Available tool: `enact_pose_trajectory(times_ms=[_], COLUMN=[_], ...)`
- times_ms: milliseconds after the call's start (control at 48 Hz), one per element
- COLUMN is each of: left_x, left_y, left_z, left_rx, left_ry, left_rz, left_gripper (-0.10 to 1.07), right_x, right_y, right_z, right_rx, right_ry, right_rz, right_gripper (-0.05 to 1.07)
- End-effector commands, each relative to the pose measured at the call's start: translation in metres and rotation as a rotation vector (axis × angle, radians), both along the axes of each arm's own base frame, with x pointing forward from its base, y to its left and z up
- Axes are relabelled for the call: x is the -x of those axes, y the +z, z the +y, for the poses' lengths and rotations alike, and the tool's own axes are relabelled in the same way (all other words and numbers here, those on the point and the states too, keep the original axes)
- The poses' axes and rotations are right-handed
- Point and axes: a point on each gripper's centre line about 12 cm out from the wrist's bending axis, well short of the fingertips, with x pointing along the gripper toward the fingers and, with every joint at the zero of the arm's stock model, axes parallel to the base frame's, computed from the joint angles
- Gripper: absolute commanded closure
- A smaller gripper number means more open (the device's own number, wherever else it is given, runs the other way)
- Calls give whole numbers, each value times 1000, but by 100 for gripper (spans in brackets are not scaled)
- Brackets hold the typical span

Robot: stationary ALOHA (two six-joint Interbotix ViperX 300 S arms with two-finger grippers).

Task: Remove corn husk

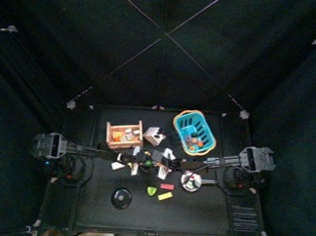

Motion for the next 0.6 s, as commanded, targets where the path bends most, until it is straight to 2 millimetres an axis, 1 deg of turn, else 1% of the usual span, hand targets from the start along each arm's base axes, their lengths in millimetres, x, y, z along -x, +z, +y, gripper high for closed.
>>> enact_pose_trajectory(times_ms=[0, 125, 375, 583], left_x=[-4, -3, -3, -3], left_y=[10, 9, 9, 9], left_z=[2, 2, 2, 2], left_rx=[1, 1, 1, 1], left_ry=[3, 3, 3, 3], left_rz=[-32, -31, -31, -28], left_gripper=[36, 36, 36, 36], right_x=[-1, 2, 2, 4], right_y=[10, 7, 4, 3], right_z=[0, -3, -9, -17], right_rx=[-19, -34, -62, -96], right_ry=[-2, -15, -36, -58], right_rz=[-39, -33, -42, -63], right_gripper=[55, 56, 64, 66])
